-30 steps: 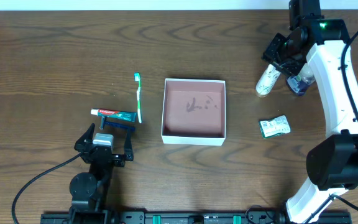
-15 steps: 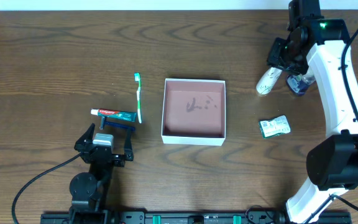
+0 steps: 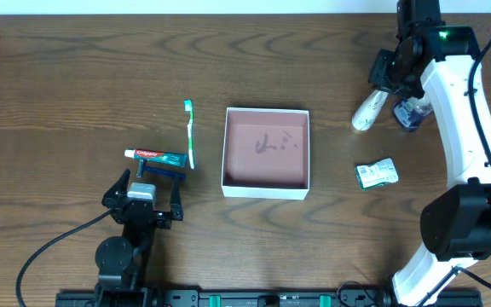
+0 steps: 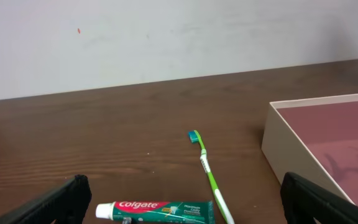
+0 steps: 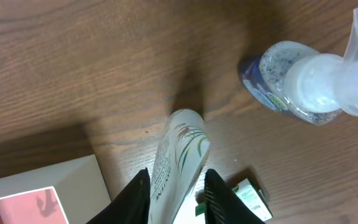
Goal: Pack container
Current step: 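Close the right gripper on the Pantene tube and lift it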
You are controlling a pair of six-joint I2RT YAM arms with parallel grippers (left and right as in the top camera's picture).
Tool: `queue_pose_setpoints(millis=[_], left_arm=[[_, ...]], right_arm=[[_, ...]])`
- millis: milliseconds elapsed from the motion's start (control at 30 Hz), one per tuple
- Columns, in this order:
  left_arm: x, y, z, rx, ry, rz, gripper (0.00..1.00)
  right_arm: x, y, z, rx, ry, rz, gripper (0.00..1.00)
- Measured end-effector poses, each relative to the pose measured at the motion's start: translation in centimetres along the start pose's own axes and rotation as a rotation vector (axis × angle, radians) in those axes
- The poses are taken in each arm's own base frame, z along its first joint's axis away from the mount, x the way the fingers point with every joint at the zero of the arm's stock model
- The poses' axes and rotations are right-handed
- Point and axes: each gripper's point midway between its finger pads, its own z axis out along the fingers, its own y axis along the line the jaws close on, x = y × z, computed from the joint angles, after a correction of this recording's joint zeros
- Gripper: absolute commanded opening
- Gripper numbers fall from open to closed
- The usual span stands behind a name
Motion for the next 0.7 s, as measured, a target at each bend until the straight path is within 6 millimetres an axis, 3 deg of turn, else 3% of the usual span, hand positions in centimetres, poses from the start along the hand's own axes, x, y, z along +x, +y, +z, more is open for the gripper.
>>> queue_pose_setpoints(millis=[267,433,700], left_arm=[[0.0,0.0,0.0,0.000,0.000,0.000,0.98],[0.0,0.0,0.0,0.000,0.000,0.000,0.98],[0.0,0.0,0.0,0.000,0.000,0.000,0.98]], right_arm=[[0.8,-0.3,1.2,0.010,0.022,-0.002,0.25],[1.4,-0.5,1.9,0.020,0.040,-0.013,0.02],[1.3,-0.7,1.9,0.030,0.035,-0.015,0.01]])
